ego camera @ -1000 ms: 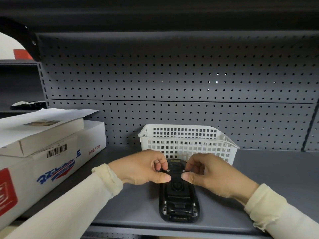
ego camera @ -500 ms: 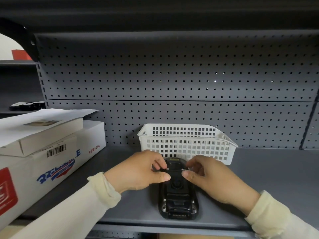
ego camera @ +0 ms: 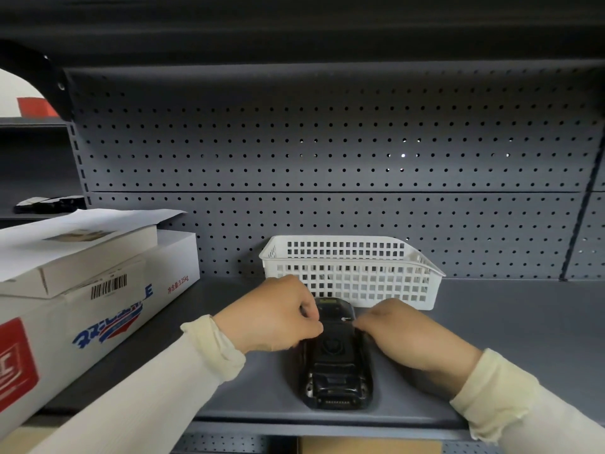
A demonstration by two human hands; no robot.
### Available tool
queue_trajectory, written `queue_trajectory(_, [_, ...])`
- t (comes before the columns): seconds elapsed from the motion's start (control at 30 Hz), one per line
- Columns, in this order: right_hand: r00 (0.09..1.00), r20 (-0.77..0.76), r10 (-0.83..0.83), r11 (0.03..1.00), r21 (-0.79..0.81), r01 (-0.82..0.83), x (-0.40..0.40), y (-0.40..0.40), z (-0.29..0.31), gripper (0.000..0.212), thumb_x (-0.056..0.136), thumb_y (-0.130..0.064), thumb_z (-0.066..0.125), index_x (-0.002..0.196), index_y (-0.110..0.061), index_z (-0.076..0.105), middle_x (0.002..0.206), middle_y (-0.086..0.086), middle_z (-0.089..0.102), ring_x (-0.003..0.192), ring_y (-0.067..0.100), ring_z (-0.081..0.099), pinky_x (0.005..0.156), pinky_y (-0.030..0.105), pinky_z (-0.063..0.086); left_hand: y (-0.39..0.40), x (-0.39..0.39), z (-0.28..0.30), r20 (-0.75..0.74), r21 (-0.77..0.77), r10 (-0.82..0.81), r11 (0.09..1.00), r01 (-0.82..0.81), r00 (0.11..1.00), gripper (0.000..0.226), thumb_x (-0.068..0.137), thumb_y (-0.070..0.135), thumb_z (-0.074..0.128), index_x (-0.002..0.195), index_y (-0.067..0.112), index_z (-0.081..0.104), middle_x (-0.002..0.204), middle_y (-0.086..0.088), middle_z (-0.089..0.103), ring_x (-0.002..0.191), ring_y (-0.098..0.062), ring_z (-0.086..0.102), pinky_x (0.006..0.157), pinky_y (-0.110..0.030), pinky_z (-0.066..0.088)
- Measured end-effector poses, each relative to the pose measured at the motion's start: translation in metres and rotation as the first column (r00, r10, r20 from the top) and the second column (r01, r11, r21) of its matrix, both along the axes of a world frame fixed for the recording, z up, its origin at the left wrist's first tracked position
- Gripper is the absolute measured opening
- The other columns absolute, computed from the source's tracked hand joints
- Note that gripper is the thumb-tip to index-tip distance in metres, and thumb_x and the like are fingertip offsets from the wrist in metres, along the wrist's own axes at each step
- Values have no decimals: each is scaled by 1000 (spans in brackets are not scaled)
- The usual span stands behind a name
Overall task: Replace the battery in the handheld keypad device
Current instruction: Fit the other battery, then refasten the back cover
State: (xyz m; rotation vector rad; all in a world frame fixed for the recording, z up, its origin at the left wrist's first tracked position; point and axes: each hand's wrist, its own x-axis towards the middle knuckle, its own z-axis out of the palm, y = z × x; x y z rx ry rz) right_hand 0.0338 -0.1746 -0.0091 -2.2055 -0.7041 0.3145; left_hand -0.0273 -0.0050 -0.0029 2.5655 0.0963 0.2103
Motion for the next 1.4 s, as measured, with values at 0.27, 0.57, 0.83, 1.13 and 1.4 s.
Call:
queue_trajectory(0.27, [955,-275,-110,972,173,162,-3,1,3,12,78,-16,47,70,-11,54,72,12,47,59,21,40,49,29,32,-7,-1,0,23,86,68,994,-70,997,52,73,53,59,66,2,60,47,-1,45,44,-11,40,44,-19,35])
queue_trajectory(0.57, [884,-466,28,899,399,182,-3,6,17,22,85,-10,40,85,1,60,73,18,58,70,33,57,63,42,56,-28,2,15,42,188,156,969,-161,987,54,59,76,53,46,24,49,27,11,44,29,1,43,30,-12,30])
queue_trajectory(0.83, [870,-485,92,865,471,171,-5,9,24,21,85,-10,41,85,-1,59,73,15,61,58,27,60,54,35,56,-34,14,32,-91,310,177,940,-142,980,38,60,53,64,47,21,49,28,9,46,31,0,44,28,-7,27])
queue_trajectory(1.13, [870,-474,132,883,456,114,-2,16,16,33,89,-23,40,82,-5,67,75,13,68,70,25,63,60,33,53,-18,11,38,-302,-74,170,977,-201,938,20,74,31,60,69,12,55,60,-6,61,33,-15,60,33,-25,48])
queue_trajectory(1.4, [893,-442,88,926,367,90,-2,28,7,23,88,-14,44,90,0,62,71,13,53,50,20,53,47,30,49,12,-10,24,-295,-420,113,876,-235,949,14,88,19,50,78,12,57,45,3,65,39,-12,60,34,-20,45])
